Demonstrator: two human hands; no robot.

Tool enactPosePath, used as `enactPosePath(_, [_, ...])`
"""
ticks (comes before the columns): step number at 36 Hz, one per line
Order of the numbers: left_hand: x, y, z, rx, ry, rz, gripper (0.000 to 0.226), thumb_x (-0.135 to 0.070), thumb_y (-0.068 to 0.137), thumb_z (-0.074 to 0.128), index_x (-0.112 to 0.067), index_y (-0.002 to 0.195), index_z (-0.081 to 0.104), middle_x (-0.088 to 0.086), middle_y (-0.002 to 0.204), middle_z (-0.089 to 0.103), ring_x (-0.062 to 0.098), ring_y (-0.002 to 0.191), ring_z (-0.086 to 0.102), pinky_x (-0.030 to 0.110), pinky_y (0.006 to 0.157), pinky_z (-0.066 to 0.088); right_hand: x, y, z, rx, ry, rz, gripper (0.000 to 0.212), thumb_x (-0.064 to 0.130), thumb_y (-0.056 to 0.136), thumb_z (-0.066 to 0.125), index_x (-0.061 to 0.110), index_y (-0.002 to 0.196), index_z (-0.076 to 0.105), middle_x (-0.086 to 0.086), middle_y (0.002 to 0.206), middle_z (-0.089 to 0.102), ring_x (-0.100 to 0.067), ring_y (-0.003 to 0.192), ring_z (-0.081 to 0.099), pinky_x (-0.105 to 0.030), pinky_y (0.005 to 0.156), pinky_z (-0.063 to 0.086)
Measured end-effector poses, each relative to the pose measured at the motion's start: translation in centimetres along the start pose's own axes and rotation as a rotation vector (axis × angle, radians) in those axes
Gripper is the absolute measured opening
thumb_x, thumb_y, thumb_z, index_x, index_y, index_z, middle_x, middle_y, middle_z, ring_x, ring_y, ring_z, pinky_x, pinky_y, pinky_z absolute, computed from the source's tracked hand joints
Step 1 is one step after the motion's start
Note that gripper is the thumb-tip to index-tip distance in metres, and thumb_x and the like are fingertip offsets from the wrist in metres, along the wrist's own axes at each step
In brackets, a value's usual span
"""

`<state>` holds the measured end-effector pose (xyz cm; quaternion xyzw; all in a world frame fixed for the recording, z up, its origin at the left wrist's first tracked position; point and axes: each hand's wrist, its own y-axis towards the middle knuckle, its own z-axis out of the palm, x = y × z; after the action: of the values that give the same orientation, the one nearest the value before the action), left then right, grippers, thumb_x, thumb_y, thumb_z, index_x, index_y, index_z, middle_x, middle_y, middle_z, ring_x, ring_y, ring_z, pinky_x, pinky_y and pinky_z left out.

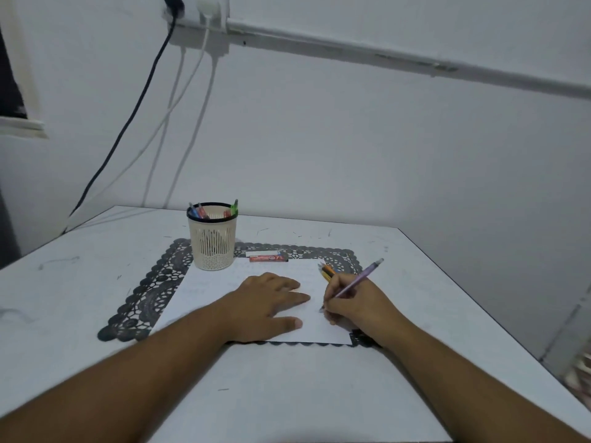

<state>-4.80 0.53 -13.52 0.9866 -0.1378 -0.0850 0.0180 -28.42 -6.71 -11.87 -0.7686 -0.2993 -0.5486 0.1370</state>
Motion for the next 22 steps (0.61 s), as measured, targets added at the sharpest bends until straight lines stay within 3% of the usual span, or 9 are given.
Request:
enactPosePath(3, [0.29, 0.12, 0.16, 0.001, -0.002, 0.003, 0.06, -0.067, 0.102, 0.037, -0.048, 0.158, 0.027, -0.014, 0.167, 0.02, 0.013, 0.152, 0.011, 0.046, 0.123, 0.014, -0.01, 0.39, 0.32, -0.012, -0.029, -0.009, 0.011, -0.004, 0.087, 0.064, 0.006, 0.081, 0.063, -0.021, 0.071, 0.068, -0.026, 0.062, 0.06, -0.031, 0.059, 0.049])
enactPosePath(7, [0.41, 0.26, 0.21, 0.011, 0.008, 0.002, 0.063, -0.068, 0.101, 0.037, -0.045, 0.159, 0.026, -0.014, 0.167, 0.02, 0.013, 0.153, 0.011, 0.047, 0.123, 0.014, -0.26, 0.69, 0.56, -0.016, -0.021, -0.017, 0.009, -0.002, 0.087, 0.065, 0.005, 0.082, 0.062, -0.022, 0.07, 0.068, -0.028, 0.061, 0.059, -0.039, 0.062, 0.049])
enactPosePath(13, [0.46, 0.27, 0.3, 0.005, -0.01, -0.011, 0.064, -0.068, 0.1, 0.038, -0.044, 0.159, 0.026, -0.015, 0.167, 0.02, 0.012, 0.153, 0.011, 0.045, 0.124, 0.013, -0.23, 0.71, 0.88, -0.004, -0.049, -0.024, 0.009, -0.003, 0.085, 0.065, 0.004, 0.081, 0.061, -0.026, 0.074, 0.066, -0.023, 0.058, 0.059, -0.039, 0.061, 0.048])
enactPosePath(22, [0.14, 0.14, 0.21, 0.001, -0.007, -0.019, 0.063, -0.066, 0.101, 0.039, -0.044, 0.158, 0.027, -0.016, 0.166, 0.021, 0.011, 0.152, 0.01, 0.044, 0.124, 0.013, -0.14, 0.74, 0.91, -0.012, -0.142, 0.0, 0.017, 0.003, 0.083, 0.068, 0.017, 0.074, 0.065, -0.017, 0.075, 0.07, -0.02, 0.064, 0.064, -0.041, 0.069, 0.054])
